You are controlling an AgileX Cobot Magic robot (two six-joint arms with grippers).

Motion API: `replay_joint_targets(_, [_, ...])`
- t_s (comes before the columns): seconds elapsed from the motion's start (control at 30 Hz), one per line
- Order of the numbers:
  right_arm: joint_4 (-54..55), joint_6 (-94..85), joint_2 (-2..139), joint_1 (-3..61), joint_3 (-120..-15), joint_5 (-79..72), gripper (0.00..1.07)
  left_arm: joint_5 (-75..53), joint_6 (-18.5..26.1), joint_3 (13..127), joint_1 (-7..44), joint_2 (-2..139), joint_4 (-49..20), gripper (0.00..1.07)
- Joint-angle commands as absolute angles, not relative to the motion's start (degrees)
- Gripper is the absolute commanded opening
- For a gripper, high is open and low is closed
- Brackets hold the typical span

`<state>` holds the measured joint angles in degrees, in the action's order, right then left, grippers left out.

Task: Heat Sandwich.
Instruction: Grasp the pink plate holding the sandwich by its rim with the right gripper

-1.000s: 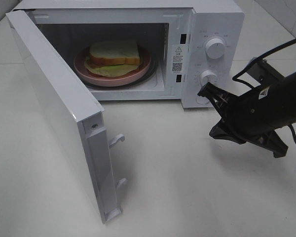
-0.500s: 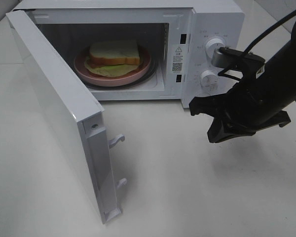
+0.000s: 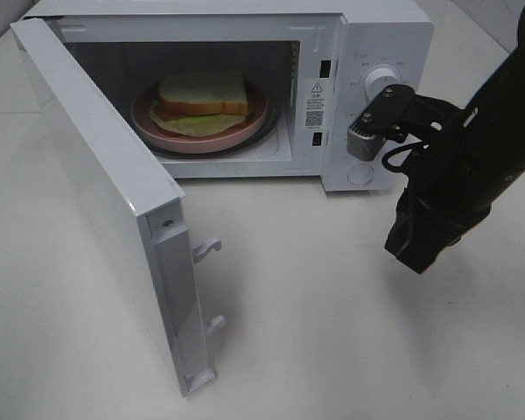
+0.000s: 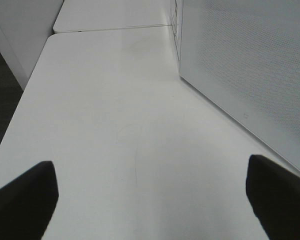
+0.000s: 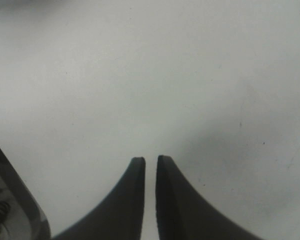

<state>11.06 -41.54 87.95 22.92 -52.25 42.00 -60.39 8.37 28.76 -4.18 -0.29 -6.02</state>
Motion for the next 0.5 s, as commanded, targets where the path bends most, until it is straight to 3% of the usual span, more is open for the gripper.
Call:
replay_joint_targets(0.03, [10.77,-52.43,87.72,22.80,-52.54,42.69,0.13,-59.76,7.96,28.76,-4.47,-1.49,-6.19,0.96])
replay_joint_targets(0.33, [9.57,-72.48,87.72,22.80,-52.54,42.51,0.17,-59.76,7.96,28.76,-4.47,-1.49,-6.19,0.96])
replay_joint_targets(0.5, [5.90,-73.74,87.72,22.80,-52.54,42.51,0.30,-59.76,7.96,28.76,-4.47,-1.49,-6.19,0.96])
